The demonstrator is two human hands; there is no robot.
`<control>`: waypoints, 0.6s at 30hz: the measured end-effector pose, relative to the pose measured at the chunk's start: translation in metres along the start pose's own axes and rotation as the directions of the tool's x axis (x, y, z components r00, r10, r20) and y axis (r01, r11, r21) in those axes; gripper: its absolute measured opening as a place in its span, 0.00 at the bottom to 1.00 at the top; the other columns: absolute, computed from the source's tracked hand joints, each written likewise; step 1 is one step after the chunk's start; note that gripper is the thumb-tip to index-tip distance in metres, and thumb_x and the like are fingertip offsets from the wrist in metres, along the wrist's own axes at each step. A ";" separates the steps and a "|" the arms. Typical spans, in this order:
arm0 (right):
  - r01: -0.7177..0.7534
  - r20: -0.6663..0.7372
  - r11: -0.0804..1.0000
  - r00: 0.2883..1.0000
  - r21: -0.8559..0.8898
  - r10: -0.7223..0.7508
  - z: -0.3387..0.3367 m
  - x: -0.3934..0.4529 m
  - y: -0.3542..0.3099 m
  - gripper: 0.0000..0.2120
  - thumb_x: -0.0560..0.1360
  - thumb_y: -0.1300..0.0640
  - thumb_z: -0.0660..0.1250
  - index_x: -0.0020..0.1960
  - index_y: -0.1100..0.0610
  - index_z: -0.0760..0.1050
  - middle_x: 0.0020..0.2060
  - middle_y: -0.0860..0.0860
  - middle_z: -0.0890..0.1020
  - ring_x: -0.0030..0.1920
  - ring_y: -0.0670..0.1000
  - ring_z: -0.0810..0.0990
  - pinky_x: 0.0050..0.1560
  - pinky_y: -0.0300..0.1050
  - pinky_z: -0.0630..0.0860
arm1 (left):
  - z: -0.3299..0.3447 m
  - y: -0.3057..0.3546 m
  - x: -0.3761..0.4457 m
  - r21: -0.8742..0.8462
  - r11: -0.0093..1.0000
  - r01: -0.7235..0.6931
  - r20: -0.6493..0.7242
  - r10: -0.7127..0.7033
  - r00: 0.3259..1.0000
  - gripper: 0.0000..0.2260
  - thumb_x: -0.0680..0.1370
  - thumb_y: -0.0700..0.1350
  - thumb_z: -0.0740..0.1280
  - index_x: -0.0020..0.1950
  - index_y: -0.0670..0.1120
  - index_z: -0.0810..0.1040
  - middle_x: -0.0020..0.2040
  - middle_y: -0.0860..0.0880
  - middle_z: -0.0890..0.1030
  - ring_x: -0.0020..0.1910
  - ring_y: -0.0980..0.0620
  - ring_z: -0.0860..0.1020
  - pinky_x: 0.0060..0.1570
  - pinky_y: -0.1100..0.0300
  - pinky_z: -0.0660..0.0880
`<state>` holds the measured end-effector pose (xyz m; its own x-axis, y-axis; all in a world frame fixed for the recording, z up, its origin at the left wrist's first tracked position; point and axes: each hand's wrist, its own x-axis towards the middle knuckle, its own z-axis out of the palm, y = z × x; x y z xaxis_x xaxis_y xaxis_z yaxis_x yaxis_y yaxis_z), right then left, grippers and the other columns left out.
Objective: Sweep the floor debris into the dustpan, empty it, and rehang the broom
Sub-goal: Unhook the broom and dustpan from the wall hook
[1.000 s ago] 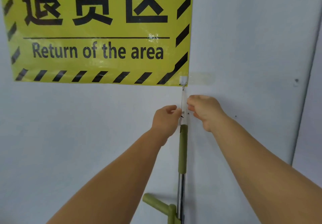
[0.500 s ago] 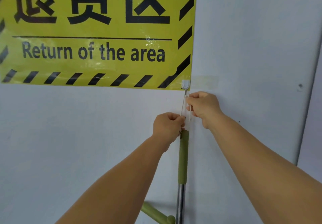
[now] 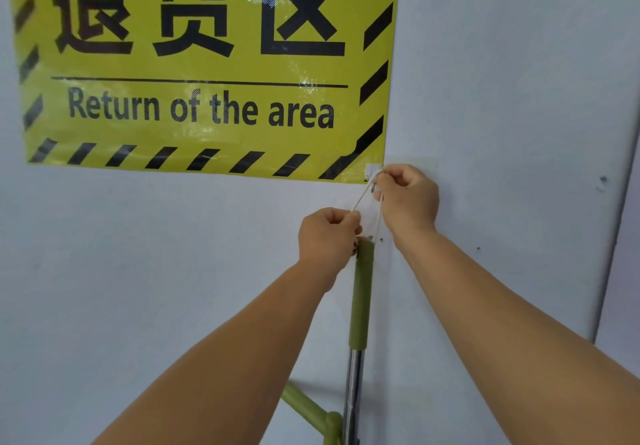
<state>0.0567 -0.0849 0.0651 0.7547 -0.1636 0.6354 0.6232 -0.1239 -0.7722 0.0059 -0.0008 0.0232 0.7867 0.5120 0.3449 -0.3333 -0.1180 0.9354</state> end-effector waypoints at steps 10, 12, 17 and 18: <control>-0.018 0.157 0.989 0.988 0.145 -0.005 -0.006 -0.030 -0.010 0.11 0.74 0.59 0.67 0.35 0.48 0.76 0.28 0.47 0.79 0.29 0.44 0.79 0.40 0.48 0.79 | -0.030 -0.035 -0.049 0.141 0.987 0.077 0.260 -0.112 0.959 0.08 0.75 0.47 0.73 0.53 0.47 0.82 0.50 0.45 0.83 0.51 0.49 0.81 0.59 0.53 0.77; -0.037 0.199 0.982 0.980 0.183 0.000 -0.002 -0.041 -0.016 0.10 0.73 0.60 0.67 0.35 0.48 0.77 0.28 0.47 0.78 0.29 0.43 0.79 0.37 0.45 0.78 | -0.038 -0.038 -0.057 0.129 0.988 0.082 0.237 -0.111 0.965 0.08 0.75 0.44 0.74 0.54 0.44 0.82 0.50 0.42 0.84 0.48 0.48 0.83 0.53 0.57 0.79; -0.132 0.279 0.954 0.959 0.270 0.053 0.005 -0.072 -0.028 0.10 0.75 0.61 0.66 0.38 0.49 0.77 0.30 0.47 0.78 0.32 0.43 0.80 0.28 0.35 0.75 | -0.071 -0.036 -0.081 0.109 0.992 0.056 0.172 -0.074 0.982 0.04 0.77 0.42 0.72 0.51 0.44 0.82 0.47 0.44 0.85 0.41 0.51 0.84 0.44 0.65 0.80; -0.156 0.311 0.950 0.948 0.271 0.067 0.006 -0.079 -0.029 0.08 0.75 0.60 0.66 0.39 0.50 0.77 0.31 0.48 0.79 0.33 0.43 0.80 0.29 0.35 0.75 | -0.079 -0.036 -0.087 0.119 0.992 0.052 0.149 -0.069 0.986 0.04 0.77 0.42 0.72 0.51 0.44 0.82 0.48 0.44 0.85 0.41 0.51 0.84 0.43 0.65 0.80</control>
<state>-0.0196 -0.0629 0.0375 0.8210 0.1411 0.5532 0.5297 0.1733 -0.8303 -0.0914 0.0262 -0.0462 0.8767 0.3860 0.2870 -0.2279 -0.1920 0.9546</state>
